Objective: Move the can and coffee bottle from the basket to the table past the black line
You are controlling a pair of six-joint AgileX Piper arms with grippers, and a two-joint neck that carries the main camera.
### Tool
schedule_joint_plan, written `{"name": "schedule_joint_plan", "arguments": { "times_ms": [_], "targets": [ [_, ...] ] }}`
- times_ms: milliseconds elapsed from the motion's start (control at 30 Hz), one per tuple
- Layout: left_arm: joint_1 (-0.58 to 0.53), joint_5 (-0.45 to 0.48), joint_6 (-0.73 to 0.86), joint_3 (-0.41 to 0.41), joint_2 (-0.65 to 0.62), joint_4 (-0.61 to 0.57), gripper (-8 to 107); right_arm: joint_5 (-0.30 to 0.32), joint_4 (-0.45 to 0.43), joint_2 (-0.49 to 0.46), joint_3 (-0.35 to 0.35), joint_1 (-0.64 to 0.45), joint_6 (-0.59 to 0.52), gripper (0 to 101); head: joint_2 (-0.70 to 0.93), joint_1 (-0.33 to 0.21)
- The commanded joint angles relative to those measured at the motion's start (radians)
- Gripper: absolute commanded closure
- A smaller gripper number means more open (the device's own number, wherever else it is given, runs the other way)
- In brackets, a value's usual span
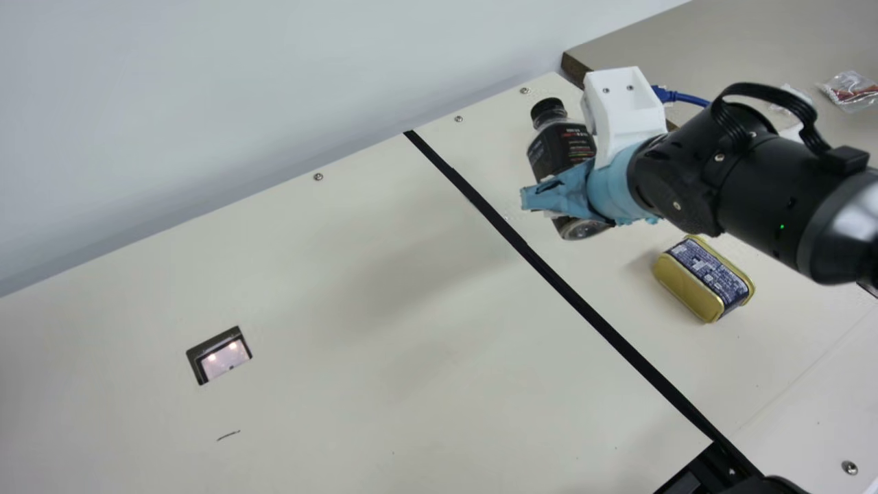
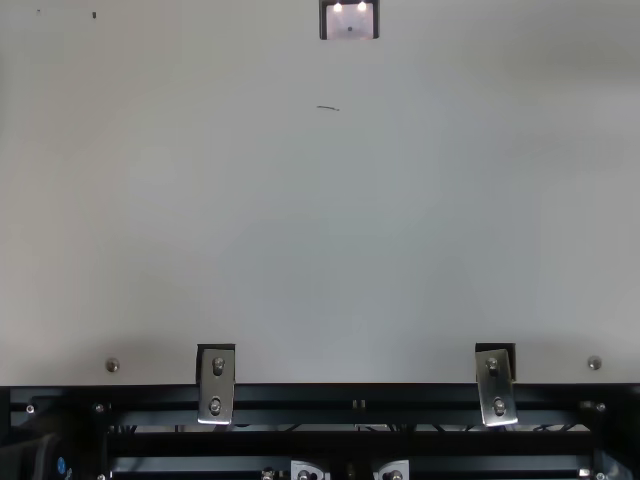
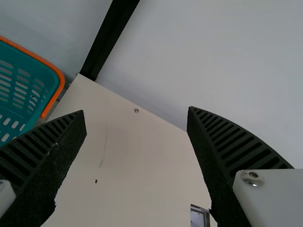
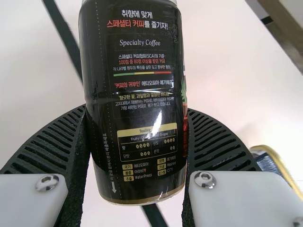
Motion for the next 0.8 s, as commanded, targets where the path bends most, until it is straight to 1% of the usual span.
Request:
{"name": "schedule_joint_plan", "arguments": {
  "times_ms": [0,200,467,767],
  "targets": [
    [0.000,0.000,0.000,0.000,0.000,0.000,9,-0.004,0.006,0.016,-0.005,-0.033,-0.031,101,-0.012,-0.022],
    [0.000,0.000,0.000,0.000,0.000,0.000,9,-0.023,0.041,0.077,-0.027,-0.101,-0.126,101,-0.012,-0.022],
    [0.000,0.000,0.000,0.000,0.000,0.000,9,-0.071,0.089,0.169,-0.049,-0.174,-0.233,101,-0.012,-0.022],
    [0.000,0.000,0.000,0.000,0.000,0.000,9,-0.107,0.081,0.240,-0.054,-0.201,-0.271,101,-0.012,-0.022]
  ]
}}
